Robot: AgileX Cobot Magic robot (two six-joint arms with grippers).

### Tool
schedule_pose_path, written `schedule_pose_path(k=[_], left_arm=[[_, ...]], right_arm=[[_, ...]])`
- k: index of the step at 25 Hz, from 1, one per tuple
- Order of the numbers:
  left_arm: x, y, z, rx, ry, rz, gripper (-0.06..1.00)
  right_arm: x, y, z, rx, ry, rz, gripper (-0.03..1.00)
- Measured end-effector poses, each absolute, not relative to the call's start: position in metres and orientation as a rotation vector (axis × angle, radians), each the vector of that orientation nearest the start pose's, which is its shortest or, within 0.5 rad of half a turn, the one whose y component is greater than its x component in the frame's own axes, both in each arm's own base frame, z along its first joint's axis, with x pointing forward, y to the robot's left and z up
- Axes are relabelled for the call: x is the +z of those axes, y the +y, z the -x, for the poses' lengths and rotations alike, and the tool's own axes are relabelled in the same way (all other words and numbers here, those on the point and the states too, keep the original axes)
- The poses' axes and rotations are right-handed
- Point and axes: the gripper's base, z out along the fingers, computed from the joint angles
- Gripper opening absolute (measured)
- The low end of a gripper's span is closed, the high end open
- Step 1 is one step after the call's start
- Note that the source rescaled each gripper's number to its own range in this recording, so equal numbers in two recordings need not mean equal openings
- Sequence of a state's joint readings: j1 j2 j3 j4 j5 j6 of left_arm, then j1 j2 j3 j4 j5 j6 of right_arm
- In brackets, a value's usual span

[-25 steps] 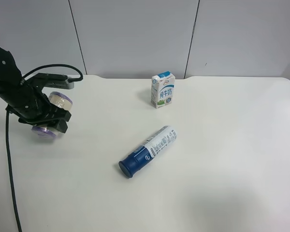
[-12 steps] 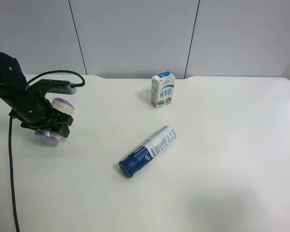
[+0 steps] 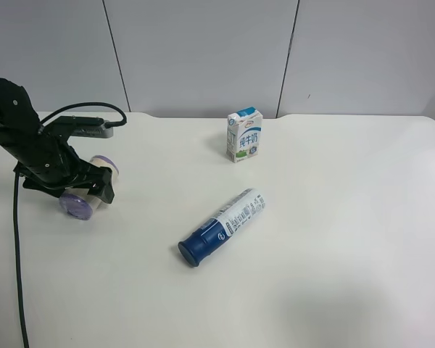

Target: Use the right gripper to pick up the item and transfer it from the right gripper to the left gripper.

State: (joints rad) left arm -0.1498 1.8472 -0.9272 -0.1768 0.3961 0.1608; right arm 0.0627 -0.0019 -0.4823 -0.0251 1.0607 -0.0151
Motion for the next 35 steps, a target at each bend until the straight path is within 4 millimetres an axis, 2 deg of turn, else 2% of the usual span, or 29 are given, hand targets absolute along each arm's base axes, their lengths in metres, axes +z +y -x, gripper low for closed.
schedule_pose_path(k=[4, 8, 16, 22, 25, 29, 35], left_arm=[[0.136, -0.055, -0.324, -0.136, 2.776, -0.224, 0.98], [0.158, -0.054, -0.318, -0.127, 2.751, -0.256, 0.98], [0.222, -0.051, -0.286, -0.136, 2.717, -0.299, 0.98], [0.278, -0.045, -0.242, -0.165, 2.665, -0.274, 0.98], [0.304, -0.042, -0.213, -0.173, 2.619, -0.282, 0.98], [0.331, -0.036, -0.173, -0.179, 2.564, -0.298, 0.98], [0.355, -0.028, -0.114, -0.191, 2.507, -0.298, 0.98]], right_arm=[[0.272, -0.002, 0.003, -0.001, 2.058, 0.079, 0.99], [0.272, -0.002, 0.003, -0.001, 2.058, 0.079, 0.99], [0.272, -0.002, 0.003, -0.001, 2.058, 0.079, 0.99], [0.272, -0.002, 0.003, -0.001, 2.058, 0.079, 0.99], [0.272, -0.002, 0.003, -0.001, 2.058, 0.079, 0.99], [0.272, -0.002, 0.003, -0.001, 2.058, 0.079, 0.99], [0.272, -0.002, 0.003, -0.001, 2.058, 0.079, 0.99]])
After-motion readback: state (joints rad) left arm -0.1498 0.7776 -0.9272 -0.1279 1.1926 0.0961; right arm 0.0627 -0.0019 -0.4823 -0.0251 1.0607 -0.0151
